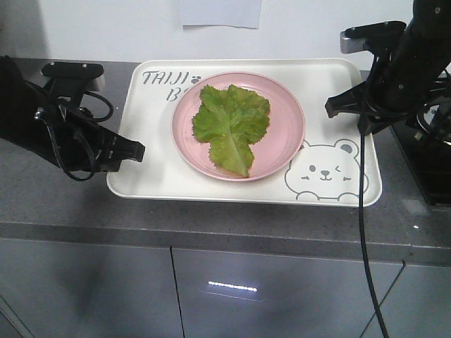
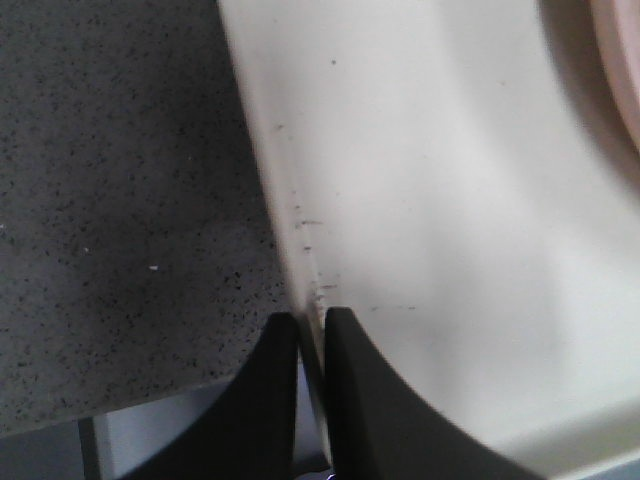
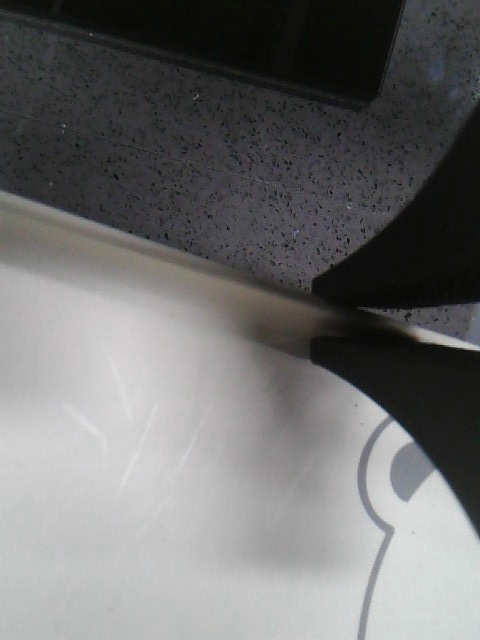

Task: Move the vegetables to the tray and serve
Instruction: 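Hold the tray level with both grippers as the base approaches the grey counter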

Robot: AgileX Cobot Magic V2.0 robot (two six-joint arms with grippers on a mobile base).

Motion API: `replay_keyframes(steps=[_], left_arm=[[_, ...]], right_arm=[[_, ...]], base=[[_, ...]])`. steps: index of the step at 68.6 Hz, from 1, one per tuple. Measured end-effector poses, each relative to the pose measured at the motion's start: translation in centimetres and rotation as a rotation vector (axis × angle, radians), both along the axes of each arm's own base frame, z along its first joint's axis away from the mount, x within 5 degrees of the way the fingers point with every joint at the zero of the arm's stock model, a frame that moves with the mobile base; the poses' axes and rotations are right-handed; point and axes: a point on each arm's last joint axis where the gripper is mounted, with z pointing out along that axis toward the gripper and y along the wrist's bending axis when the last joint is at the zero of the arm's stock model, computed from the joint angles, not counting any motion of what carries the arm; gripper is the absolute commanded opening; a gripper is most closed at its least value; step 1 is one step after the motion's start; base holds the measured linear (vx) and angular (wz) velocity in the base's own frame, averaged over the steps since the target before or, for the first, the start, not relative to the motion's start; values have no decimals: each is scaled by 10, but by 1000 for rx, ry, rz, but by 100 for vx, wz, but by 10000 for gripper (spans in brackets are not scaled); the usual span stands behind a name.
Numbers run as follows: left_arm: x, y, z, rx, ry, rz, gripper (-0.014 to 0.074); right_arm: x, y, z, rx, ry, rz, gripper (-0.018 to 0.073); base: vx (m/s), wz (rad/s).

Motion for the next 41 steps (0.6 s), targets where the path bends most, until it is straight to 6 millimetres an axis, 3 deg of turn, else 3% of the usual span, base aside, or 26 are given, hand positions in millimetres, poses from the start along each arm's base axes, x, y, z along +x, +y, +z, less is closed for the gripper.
replay_keyframes(steps=[41], left_arm=[[0,0,0,0,0,0,-6]], right_arm=[[0,0,0,0,0,0,25]], base=[[6,-3]])
